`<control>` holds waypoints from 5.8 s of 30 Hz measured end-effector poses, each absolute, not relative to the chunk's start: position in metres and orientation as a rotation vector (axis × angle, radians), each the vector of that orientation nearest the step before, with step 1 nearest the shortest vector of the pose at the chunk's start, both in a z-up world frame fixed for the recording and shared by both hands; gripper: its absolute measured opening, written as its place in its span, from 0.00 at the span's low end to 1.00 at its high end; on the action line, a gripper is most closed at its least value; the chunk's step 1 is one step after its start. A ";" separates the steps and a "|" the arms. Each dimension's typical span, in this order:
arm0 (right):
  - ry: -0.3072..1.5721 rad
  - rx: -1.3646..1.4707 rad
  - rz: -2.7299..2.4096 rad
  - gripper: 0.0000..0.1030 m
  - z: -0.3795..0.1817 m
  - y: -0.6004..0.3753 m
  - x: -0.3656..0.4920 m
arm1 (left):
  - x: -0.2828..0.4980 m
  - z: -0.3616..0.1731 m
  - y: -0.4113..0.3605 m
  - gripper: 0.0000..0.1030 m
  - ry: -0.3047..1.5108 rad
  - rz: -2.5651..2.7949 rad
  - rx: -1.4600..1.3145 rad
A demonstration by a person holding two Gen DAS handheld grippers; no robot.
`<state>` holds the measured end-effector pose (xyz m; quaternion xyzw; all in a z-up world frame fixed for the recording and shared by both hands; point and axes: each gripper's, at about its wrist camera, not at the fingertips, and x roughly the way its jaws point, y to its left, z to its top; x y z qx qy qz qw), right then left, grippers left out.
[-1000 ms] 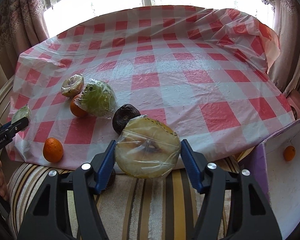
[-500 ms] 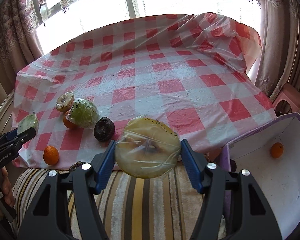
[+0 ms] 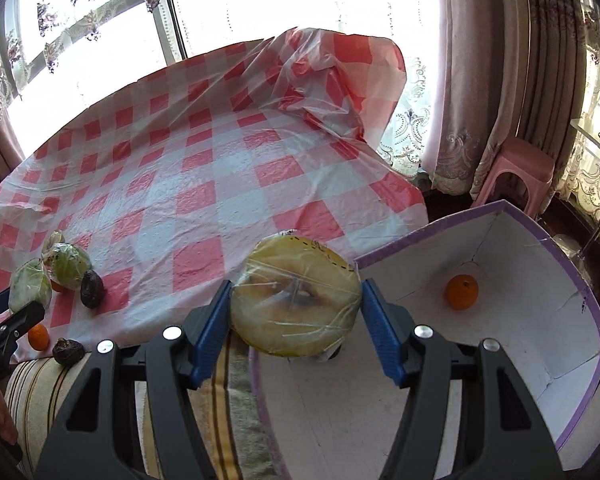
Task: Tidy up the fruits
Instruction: 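Carry the cabbage and melon half into the white box and release both, then move both tools back over the table toward the remaining fruits, then grasp an orange with the left tool while the right tool grasps the wrapped green pear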
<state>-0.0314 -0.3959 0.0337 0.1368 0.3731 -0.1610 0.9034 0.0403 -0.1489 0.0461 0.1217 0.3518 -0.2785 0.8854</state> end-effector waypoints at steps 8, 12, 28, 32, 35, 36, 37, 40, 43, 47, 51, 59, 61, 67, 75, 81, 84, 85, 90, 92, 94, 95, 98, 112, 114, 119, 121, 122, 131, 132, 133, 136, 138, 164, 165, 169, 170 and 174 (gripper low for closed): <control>0.846 0.311 -0.442 0.62 0.008 -0.460 -0.038 | 0.017 0.041 -0.236 0.56 0.735 -0.758 0.353; 0.886 0.322 -0.486 0.62 -0.005 -0.482 -0.038 | 0.007 0.035 -0.278 0.56 0.746 -0.838 0.400; 0.957 0.491 -0.597 0.62 -0.056 -0.549 -0.023 | -0.012 -0.029 -0.405 0.56 0.875 -1.023 0.676; 0.980 0.528 -0.592 0.62 -0.073 -0.555 -0.022 | -0.010 -0.047 -0.425 0.56 0.896 -1.023 0.780; 0.999 0.544 -0.600 0.62 -0.084 -0.557 -0.021 | -0.002 -0.060 -0.435 0.56 0.940 -1.001 0.810; 1.006 0.546 -0.599 0.62 -0.087 -0.558 -0.019 | 0.002 -0.063 -0.438 0.56 0.957 -0.988 0.809; 1.007 0.545 -0.594 0.62 -0.088 -0.558 -0.019 | 0.006 -0.064 -0.439 0.57 0.970 -0.977 0.796; 1.015 0.537 -0.590 0.62 -0.089 -0.556 -0.016 | 0.018 -0.063 -0.445 0.58 0.958 -0.932 0.770; 1.026 0.523 -0.589 0.62 -0.090 -0.554 -0.014 | 0.018 -0.068 -0.450 0.58 0.929 -0.916 0.824; 1.048 0.513 -0.587 0.63 -0.093 -0.552 -0.013 | 0.013 -0.073 -0.453 0.58 0.907 -0.917 0.883; 1.061 0.517 -0.593 0.64 -0.096 -0.551 -0.015 | 0.002 -0.082 -0.457 0.58 0.870 -0.901 0.961; 1.057 0.520 -0.594 0.81 -0.094 -0.550 -0.017 | -0.004 -0.083 -0.462 0.63 0.855 -0.885 0.962; 1.042 0.539 -0.594 0.86 -0.091 -0.550 -0.020 | -0.004 -0.081 -0.460 0.66 0.855 -0.896 0.945; 0.965 0.592 -0.614 0.90 -0.071 -0.554 -0.034 | 0.000 -0.062 -0.444 0.76 0.827 -0.942 0.867; 0.810 0.644 -0.612 0.90 -0.029 -0.550 -0.058 | 0.005 -0.030 -0.422 0.82 0.753 -0.935 0.778; 0.714 0.549 -0.618 0.90 0.003 -0.527 -0.077 | 0.003 -0.005 -0.391 0.85 0.713 -0.921 0.646; 0.697 0.482 -0.589 0.90 0.016 -0.509 -0.078 | 0.007 0.006 -0.369 0.85 0.707 -0.902 0.556; 0.694 0.466 -0.574 0.90 0.019 -0.501 -0.078 | 0.009 0.010 -0.360 0.85 0.707 -0.895 0.523; 0.682 0.391 -0.504 0.94 0.031 -0.466 -0.069 | 0.019 0.027 -0.310 0.85 0.705 -0.830 0.385; 0.687 0.344 -0.482 0.95 0.035 -0.448 -0.062 | 0.020 0.033 -0.288 0.85 0.697 -0.799 0.340; 0.693 0.297 -0.458 0.96 0.039 -0.429 -0.055 | 0.020 0.037 -0.265 0.85 0.698 -0.770 0.301; 0.692 0.272 -0.459 0.96 0.041 -0.418 -0.052 | 0.021 0.038 -0.253 0.85 0.707 -0.750 0.281; 0.687 0.190 -0.421 0.98 0.048 -0.382 -0.042 | 0.026 0.038 -0.217 0.85 0.738 -0.704 0.231; 0.720 -0.060 -0.245 0.98 0.050 -0.252 -0.012 | 0.013 0.048 -0.061 0.95 0.686 -0.363 0.159; 0.726 -0.063 -0.193 0.98 0.049 -0.242 -0.010 | 0.014 0.049 -0.047 0.95 0.701 -0.373 0.148; 0.748 -0.094 -0.099 0.98 0.046 -0.216 -0.003 | 0.017 0.043 -0.014 0.95 0.718 -0.387 0.073; 0.752 -0.090 -0.046 0.98 0.045 -0.207 0.000 | 0.022 0.035 -0.007 0.95 0.779 -0.400 0.055; 0.756 -0.074 -0.011 0.98 0.044 -0.204 0.001 | 0.025 0.031 -0.004 0.95 0.798 -0.403 0.040; 0.797 0.007 0.141 0.98 0.037 -0.191 0.030 | 0.052 0.009 -0.010 0.67 0.914 -0.452 0.001; 0.797 0.002 0.151 0.98 0.036 -0.189 0.036 | 0.055 0.007 -0.012 0.67 0.920 -0.459 -0.002; 0.801 -0.001 0.162 0.98 0.036 -0.187 0.042 | 0.059 0.006 -0.012 0.66 0.930 -0.467 -0.009; 0.816 0.006 0.205 0.98 0.034 -0.184 0.060 | 0.067 0.001 -0.016 0.57 0.951 -0.490 -0.017; 0.829 -0.008 0.222 0.98 0.033 -0.181 0.073 | 0.071 -0.002 -0.018 0.57 0.961 -0.494 -0.019; 0.988 0.025 0.402 0.86 0.005 -0.161 0.181 | 0.076 -0.016 -0.018 0.36 0.962 -0.574 -0.053; 0.997 0.040 0.419 0.80 0.003 -0.162 0.182 | 0.076 -0.016 -0.018 0.36 0.961 -0.574 -0.055; 1.014 0.062 0.461 0.70 -0.001 -0.162 0.182 | 0.076 -0.017 -0.017 0.36 0.960 -0.576 -0.060; 1.012 0.055 0.465 0.69 -0.001 -0.161 0.181 | 0.076 -0.017 -0.017 0.36 0.959 -0.576 -0.060; 0.988 0.033 0.452 0.60 0.003 -0.164 0.172 | 0.075 -0.017 -0.016 0.36 0.956 -0.574 -0.061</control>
